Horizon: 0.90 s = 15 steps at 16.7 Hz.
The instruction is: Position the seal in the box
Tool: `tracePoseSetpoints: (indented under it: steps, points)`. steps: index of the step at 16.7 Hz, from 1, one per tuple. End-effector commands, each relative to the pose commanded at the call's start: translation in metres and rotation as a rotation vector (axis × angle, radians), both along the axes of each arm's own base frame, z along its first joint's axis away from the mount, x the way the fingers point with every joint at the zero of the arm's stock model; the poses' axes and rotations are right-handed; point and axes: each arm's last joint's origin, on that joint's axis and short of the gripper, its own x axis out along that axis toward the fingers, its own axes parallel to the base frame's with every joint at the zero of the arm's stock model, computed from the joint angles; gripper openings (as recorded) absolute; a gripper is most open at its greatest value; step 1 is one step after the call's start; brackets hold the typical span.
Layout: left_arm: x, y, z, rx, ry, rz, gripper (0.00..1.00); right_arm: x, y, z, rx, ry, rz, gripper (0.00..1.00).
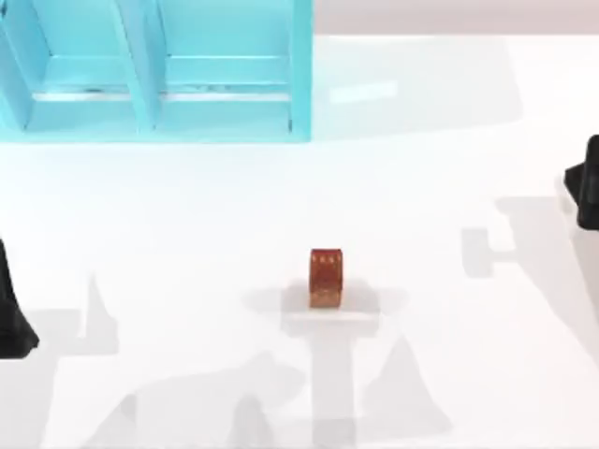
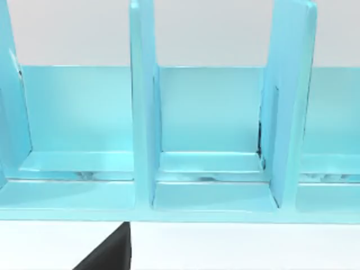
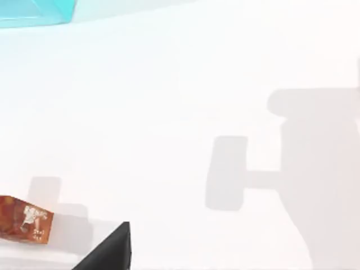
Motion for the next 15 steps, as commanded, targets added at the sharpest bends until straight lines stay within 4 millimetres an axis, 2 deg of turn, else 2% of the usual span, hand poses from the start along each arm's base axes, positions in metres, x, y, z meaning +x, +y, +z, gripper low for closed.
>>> tracePoseSetpoints:
  steps: [4,8,11,15]
  points:
    - [0.000,0.000,0.000,0.000,0.000,0.000,1.00,0.059,0.054,0.004,-0.029,0.322,0.026,1.00]
    - [0.000,0.000,0.000,0.000,0.000,0.000,1.00,0.105,0.122,-0.013,-0.103,0.577,0.024,1.00]
    - [0.000,0.000,0.000,0.000,0.000,0.000,1.00,0.126,0.171,-0.032,-0.163,0.697,0.012,1.00]
    - [0.000,0.000,0.000,0.000,0.000,0.000,1.00,0.136,0.223,-0.052,-0.219,0.770,-0.003,1.00]
